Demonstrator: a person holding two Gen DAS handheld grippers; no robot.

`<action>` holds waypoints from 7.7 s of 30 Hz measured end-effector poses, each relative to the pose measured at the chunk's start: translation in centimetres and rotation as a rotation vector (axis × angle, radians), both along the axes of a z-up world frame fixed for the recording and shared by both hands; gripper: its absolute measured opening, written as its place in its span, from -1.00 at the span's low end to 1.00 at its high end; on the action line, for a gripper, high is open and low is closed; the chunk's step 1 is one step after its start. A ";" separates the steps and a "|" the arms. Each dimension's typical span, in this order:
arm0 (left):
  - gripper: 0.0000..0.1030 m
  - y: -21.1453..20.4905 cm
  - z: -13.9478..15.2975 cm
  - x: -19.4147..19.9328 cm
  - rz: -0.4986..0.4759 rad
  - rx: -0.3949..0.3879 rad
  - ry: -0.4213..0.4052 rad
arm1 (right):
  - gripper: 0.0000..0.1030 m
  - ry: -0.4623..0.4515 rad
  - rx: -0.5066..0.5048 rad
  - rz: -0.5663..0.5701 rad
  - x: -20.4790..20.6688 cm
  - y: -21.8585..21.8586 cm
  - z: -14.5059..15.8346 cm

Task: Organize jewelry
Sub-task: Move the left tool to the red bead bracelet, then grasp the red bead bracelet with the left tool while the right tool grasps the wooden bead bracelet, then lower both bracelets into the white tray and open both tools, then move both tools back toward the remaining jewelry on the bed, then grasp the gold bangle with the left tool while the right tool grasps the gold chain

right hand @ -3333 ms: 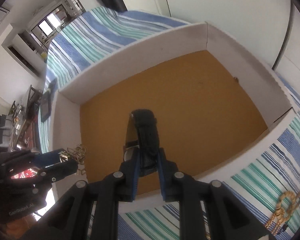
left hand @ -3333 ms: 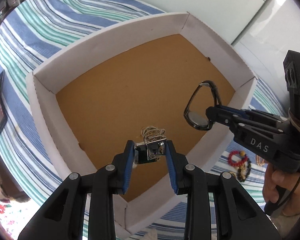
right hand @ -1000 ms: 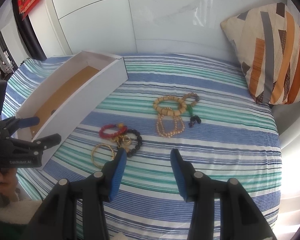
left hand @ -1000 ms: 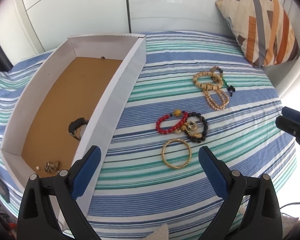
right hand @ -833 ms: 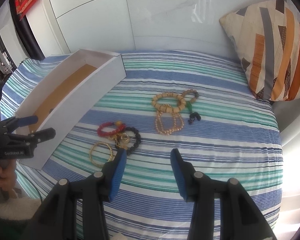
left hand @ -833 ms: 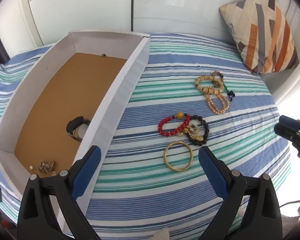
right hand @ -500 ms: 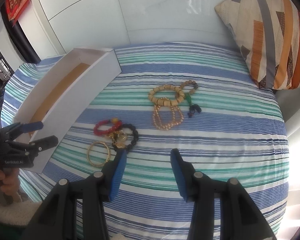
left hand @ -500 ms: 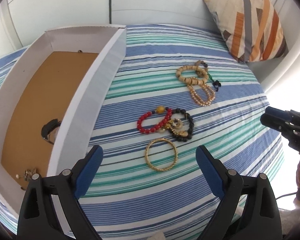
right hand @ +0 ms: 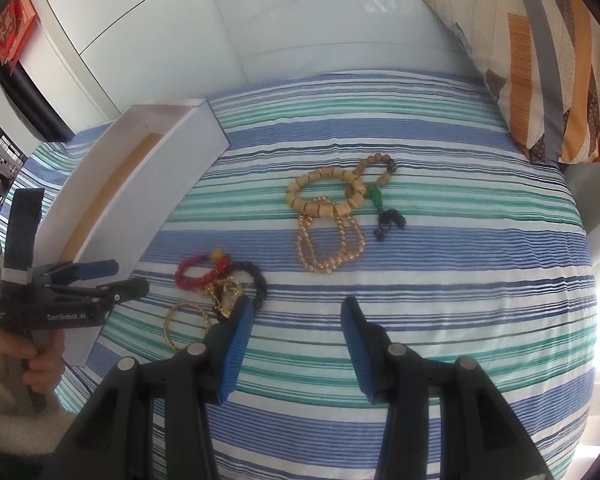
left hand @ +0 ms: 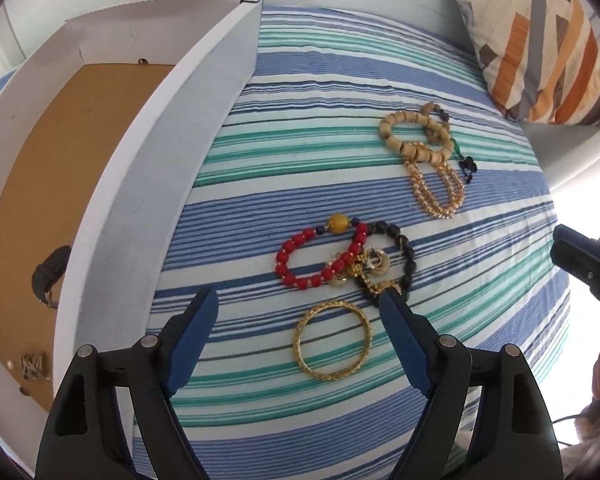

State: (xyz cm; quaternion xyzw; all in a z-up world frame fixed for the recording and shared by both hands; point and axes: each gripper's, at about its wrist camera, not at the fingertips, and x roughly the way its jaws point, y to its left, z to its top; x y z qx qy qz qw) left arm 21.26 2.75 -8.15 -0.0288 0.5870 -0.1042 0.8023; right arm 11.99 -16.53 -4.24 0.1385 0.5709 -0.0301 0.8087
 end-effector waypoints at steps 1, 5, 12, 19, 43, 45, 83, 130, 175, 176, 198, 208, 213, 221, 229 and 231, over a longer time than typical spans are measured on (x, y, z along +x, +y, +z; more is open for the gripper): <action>0.58 -0.3 -0.3 0.5 -0.011 0.009 0.002 | -0.10 0.002 0.005 0.007 0.4 0.0 -0.3; 0.49 -1.5 -1.6 2.6 -0.053 0.059 0.004 | -0.10 0.010 0.025 0.028 1.9 -0.3 -1.3; 0.23 -3.3 -4.1 4.9 -0.165 0.104 0.034 | -0.10 0.014 0.040 0.030 5.1 -1.4 -2.7; 0.05 -4.8 -5.7 5.9 -0.234 0.161 0.010 | -0.10 0.016 0.020 0.054 7.8 -1.8 -3.7; -0.71 3.2 4.0 2.0 0.068 -0.170 -0.019 | -0.72 0.104 -0.008 0.192 15.5 1.0 -9.3; -0.71 3.9 5.8 1.0 0.095 -0.183 -0.031 | -0.72 0.065 0.105 0.130 14.7 -0.3 -6.6; -0.65 22.6 3.0 -7.7 0.638 0.067 -0.010 | -0.69 -0.042 0.222 0.570 22.8 26.0 -1.6; 0.58 0.9 11.1 -10.1 0.051 0.049 -0.282 | 0.27 -0.159 -0.247 0.182 -1.1 6.5 6.3; 0.86 0.9 9.7 -9.7 0.046 0.113 -0.260 | 0.47 -0.164 -0.225 0.158 -0.8 5.5 5.9; 0.88 0.9 9.8 -9.7 0.042 0.114 -0.264 | 0.47 -0.161 -0.223 0.158 -0.8 5.6 5.8; 0.88 6.9 5.7 -9.0 0.130 0.012 -0.103 | 0.47 -0.090 -0.215 0.080 -0.5 2.8 4.4; 0.88 3.5 0.4 -6.9 0.014 0.083 -0.004 | 0.47 0.011 -0.137 0.112 -0.9 3.0 0.9; 0.86 2.7 -2.1 -5.5 0.008 0.109 0.034 | 0.47 0.029 -0.135 0.133 -1.0 3.1 0.3; 0.85 2.2 -4.2 -4.6 0.023 0.141 0.055 | 0.47 0.049 -0.129 0.145 -0.1 3.0 -0.1; 0.85 2.6 -4.3 -4.9 0.031 0.145 0.059 | 0.47 0.039 -0.124 0.107 1.8 0.2 -1.4; 0.85 2.4 -4.4 -4.9 0.028 0.150 0.062 | 0.47 0.043 -0.105 0.079 2.2 -0.7 -1.8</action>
